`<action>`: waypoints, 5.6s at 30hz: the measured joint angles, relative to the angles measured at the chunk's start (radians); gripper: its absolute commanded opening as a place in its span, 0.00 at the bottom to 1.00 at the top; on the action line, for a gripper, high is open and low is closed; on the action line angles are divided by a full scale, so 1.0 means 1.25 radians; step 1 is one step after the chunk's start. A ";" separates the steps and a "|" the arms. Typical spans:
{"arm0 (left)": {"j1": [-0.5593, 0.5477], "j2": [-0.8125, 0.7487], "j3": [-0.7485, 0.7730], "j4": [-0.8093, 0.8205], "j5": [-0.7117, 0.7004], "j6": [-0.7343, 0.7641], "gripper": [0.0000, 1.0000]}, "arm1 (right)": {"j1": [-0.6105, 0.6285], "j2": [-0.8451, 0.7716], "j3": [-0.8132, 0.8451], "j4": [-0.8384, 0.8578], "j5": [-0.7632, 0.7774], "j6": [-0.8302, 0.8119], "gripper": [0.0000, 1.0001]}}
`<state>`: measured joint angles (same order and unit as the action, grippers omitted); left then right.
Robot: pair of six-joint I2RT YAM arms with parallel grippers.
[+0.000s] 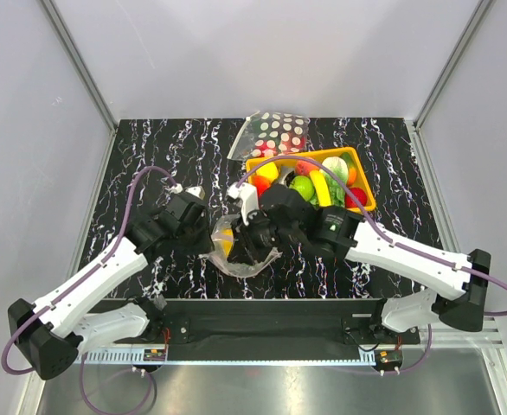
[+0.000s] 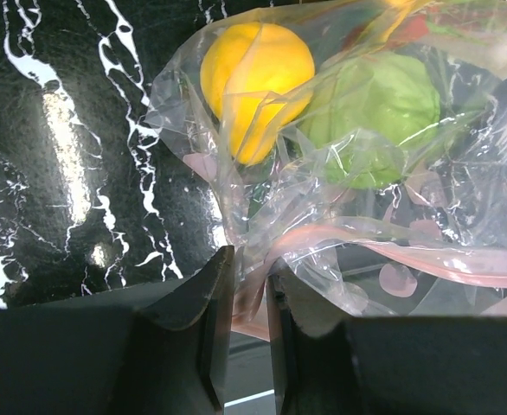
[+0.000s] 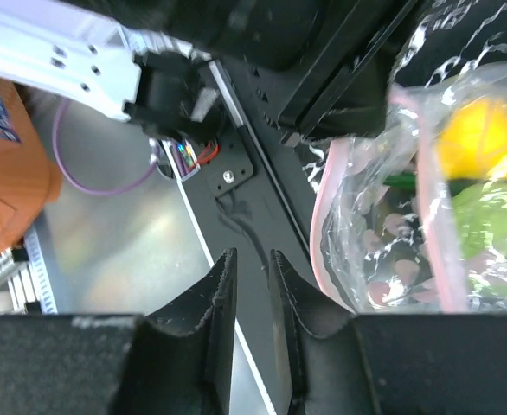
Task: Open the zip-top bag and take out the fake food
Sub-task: Pick up the fake vegetable from the zipper food storage bag.
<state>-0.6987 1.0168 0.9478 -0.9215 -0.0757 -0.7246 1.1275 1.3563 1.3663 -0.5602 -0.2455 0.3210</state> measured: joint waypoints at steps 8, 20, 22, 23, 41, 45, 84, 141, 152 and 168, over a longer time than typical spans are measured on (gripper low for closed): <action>0.000 0.003 0.005 0.002 0.024 0.004 0.24 | 0.015 0.090 -0.038 0.014 0.023 0.004 0.28; 0.000 -0.006 0.005 0.002 0.068 0.022 0.24 | 0.015 0.105 -0.086 0.055 0.196 0.034 0.29; 0.000 -0.007 0.005 0.003 0.080 0.027 0.24 | 0.014 0.106 -0.103 0.055 0.226 0.034 0.29; 0.000 -0.008 0.005 0.003 0.086 0.029 0.24 | 0.014 0.107 -0.110 0.055 0.240 0.034 0.29; 0.002 -0.034 -0.028 0.091 0.243 0.055 0.20 | -0.049 0.246 -0.164 0.161 0.394 -0.010 0.33; 0.003 -0.039 -0.033 0.104 0.264 0.058 0.20 | -0.065 0.246 -0.164 0.175 0.410 -0.002 0.43; 0.004 0.056 -0.045 0.203 0.226 0.080 0.71 | -0.174 0.251 -0.208 0.163 0.579 0.009 0.77; 0.031 0.213 -0.130 0.279 0.100 0.096 0.00 | -0.209 -0.160 -0.268 -0.033 0.222 0.201 0.00; 0.026 0.183 -0.144 0.272 0.091 0.061 0.00 | -0.209 -0.134 -0.237 0.025 0.161 0.232 0.00; -0.022 0.212 -0.033 0.148 -0.060 0.040 0.00 | -0.208 -0.031 -0.103 -0.029 0.155 0.227 0.00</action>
<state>-0.7265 1.2819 0.9070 -0.7368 -0.1505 -0.6750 0.8680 1.3182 1.2381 -0.5964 -0.0513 0.6044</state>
